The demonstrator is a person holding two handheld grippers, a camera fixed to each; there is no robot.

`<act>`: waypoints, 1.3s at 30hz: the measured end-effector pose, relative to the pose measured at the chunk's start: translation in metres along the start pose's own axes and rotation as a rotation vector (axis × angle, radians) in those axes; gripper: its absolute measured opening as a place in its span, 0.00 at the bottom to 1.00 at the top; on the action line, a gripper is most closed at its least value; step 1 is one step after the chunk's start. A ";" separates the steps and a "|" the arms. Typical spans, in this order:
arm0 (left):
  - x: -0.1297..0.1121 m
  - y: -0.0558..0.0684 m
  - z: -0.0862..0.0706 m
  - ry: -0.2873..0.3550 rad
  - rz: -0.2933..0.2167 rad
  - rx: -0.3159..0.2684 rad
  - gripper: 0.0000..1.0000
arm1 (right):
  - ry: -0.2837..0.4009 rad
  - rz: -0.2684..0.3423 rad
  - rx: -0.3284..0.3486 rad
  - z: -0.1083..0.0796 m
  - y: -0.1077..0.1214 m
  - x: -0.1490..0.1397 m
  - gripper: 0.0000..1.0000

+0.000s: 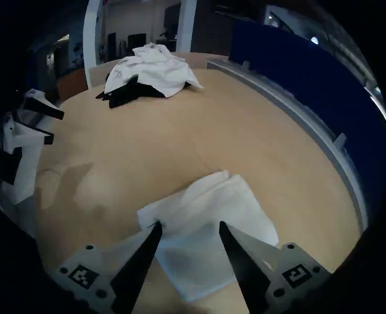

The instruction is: Fold towel

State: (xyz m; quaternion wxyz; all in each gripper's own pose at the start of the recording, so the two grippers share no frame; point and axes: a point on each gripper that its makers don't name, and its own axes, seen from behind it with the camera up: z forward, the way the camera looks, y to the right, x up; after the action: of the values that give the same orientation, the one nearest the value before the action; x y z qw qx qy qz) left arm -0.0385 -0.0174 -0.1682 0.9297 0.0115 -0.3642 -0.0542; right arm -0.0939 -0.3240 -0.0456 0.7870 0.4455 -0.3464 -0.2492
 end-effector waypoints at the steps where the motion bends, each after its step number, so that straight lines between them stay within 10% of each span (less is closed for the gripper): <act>1: 0.000 0.000 0.000 0.001 -0.001 -0.001 0.99 | 0.002 0.001 0.001 0.000 0.000 0.000 0.85; 39: 0.008 0.009 0.005 0.008 0.011 -0.032 0.99 | -0.080 0.074 -0.084 -0.043 0.018 -0.076 0.97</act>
State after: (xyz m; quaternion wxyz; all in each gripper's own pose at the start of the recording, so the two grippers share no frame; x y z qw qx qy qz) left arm -0.0351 -0.0096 -0.1585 0.9315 -0.0050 -0.3595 -0.0548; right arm -0.1079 -0.2389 -0.0698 0.7992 0.3887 -0.3830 -0.2521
